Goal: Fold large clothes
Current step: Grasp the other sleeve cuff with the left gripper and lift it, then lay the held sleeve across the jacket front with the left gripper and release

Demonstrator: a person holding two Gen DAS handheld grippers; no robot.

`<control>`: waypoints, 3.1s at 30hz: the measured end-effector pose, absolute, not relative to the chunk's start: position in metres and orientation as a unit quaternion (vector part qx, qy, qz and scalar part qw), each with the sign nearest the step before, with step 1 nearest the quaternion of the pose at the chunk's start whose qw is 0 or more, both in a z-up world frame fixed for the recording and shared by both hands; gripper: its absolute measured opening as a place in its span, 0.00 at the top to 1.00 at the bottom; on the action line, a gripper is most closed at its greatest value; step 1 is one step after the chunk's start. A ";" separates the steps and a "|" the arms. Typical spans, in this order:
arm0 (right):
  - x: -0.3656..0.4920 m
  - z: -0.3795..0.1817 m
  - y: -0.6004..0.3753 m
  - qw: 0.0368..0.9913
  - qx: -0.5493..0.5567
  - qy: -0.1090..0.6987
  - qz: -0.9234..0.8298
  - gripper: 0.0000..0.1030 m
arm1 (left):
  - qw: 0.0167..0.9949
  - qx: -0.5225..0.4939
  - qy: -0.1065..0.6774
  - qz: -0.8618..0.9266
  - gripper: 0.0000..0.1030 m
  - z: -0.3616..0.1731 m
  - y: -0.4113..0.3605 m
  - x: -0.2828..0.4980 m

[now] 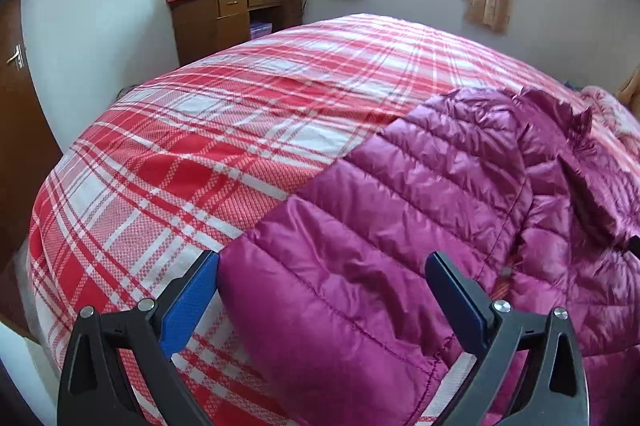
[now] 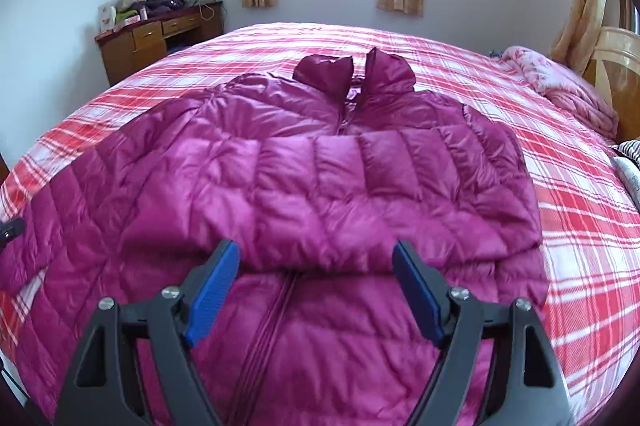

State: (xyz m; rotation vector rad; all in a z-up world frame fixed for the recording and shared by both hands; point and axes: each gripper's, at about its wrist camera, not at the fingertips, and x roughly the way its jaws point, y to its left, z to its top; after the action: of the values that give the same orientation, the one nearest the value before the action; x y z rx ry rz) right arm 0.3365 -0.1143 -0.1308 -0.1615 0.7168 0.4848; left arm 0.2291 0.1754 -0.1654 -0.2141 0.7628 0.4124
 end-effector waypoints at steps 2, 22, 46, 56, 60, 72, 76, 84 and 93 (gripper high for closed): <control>0.335 -0.136 -0.116 0.903 -0.067 0.353 0.235 0.20 | 0.896 -0.108 0.378 0.205 0.51 -0.167 0.180 0.226; 0.319 -0.141 -0.153 0.903 -0.031 0.368 0.221 0.20 | 0.953 -0.071 0.238 0.171 0.94 -0.018 0.201 0.232; 0.314 -0.150 -0.201 0.897 0.004 0.393 0.203 0.20 | 0.979 0.064 0.193 -0.029 0.96 0.059 -0.020 0.318; 0.313 -0.156 -0.201 0.899 0.006 0.387 0.204 0.19 | 0.960 0.115 0.231 -0.110 0.98 0.037 -0.116 0.346; 0.312 -0.158 -0.199 0.900 0.002 0.384 0.205 0.17 | 0.953 0.130 0.240 -0.131 0.99 0.021 -0.149 0.355; 0.311 -0.159 -0.201 0.895 0.014 0.377 0.239 0.03 | 0.944 0.107 0.286 -0.124 0.98 -0.033 -0.149 0.386; 0.314 -0.152 -0.211 0.893 0.047 0.376 0.242 0.04 | 0.943 0.082 0.315 -0.064 0.98 -0.051 -0.094 0.400; 0.338 -0.105 -0.205 0.886 0.083 0.380 0.253 0.04 | 0.941 0.012 0.338 -0.012 0.98 -0.099 0.003 0.390; 0.407 -0.112 -0.166 0.855 0.111 0.439 0.255 0.13 | 0.938 -0.026 0.341 -0.050 0.75 -0.116 0.029 0.367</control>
State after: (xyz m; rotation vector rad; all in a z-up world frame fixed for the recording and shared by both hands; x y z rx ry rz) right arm 0.4067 -0.1661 -0.1119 0.2334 0.9222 0.5369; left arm 0.3665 0.0290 -0.1157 -0.0531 0.6959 -0.1025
